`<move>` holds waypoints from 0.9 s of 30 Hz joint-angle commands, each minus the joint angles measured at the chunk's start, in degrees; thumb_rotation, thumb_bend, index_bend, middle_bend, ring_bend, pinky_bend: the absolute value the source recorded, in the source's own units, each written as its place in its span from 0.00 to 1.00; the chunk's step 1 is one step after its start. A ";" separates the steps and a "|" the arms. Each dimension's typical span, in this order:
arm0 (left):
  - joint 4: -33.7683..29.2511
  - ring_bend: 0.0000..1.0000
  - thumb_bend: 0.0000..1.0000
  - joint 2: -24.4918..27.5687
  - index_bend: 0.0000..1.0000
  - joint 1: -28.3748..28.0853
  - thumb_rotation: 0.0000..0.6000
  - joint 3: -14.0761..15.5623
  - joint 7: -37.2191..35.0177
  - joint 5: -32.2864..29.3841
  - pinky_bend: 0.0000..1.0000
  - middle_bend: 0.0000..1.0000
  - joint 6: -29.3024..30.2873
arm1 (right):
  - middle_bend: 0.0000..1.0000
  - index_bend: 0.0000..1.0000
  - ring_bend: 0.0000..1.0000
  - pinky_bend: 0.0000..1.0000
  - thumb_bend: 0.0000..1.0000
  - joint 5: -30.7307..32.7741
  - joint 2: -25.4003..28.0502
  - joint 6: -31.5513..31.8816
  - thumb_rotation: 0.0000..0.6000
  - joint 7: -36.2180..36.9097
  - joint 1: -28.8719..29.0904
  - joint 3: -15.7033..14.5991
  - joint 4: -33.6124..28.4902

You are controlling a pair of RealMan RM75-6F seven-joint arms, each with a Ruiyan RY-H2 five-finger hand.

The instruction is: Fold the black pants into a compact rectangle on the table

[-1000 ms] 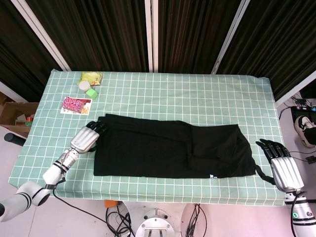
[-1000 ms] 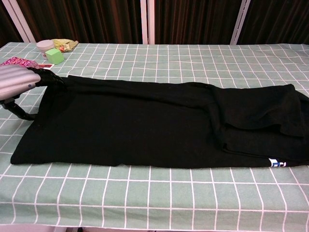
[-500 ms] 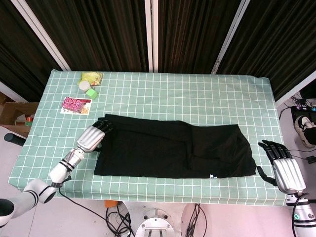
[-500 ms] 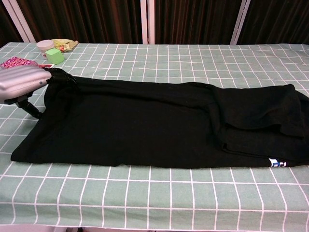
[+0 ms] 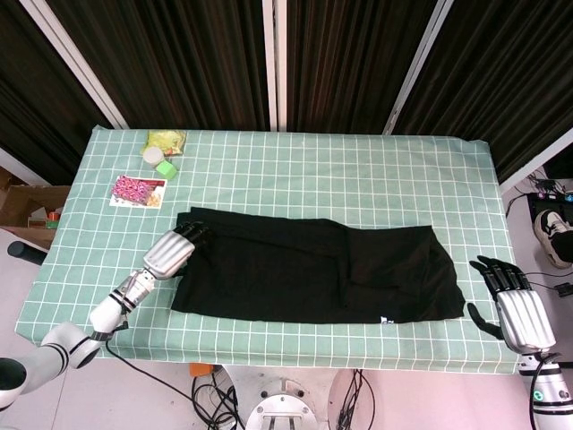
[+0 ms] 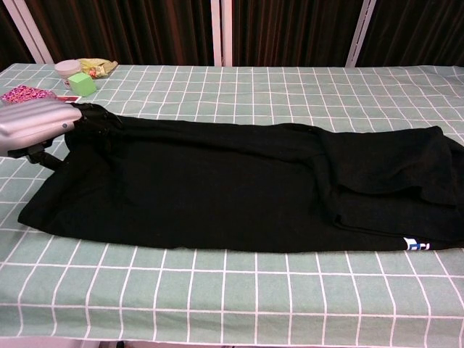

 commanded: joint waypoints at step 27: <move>-10.85 0.11 0.59 10.92 0.59 8.84 1.00 -0.45 11.90 -5.97 0.19 0.21 5.53 | 0.15 0.22 0.10 0.17 0.31 -2.12 -0.53 2.40 1.00 1.64 -0.77 -0.05 1.52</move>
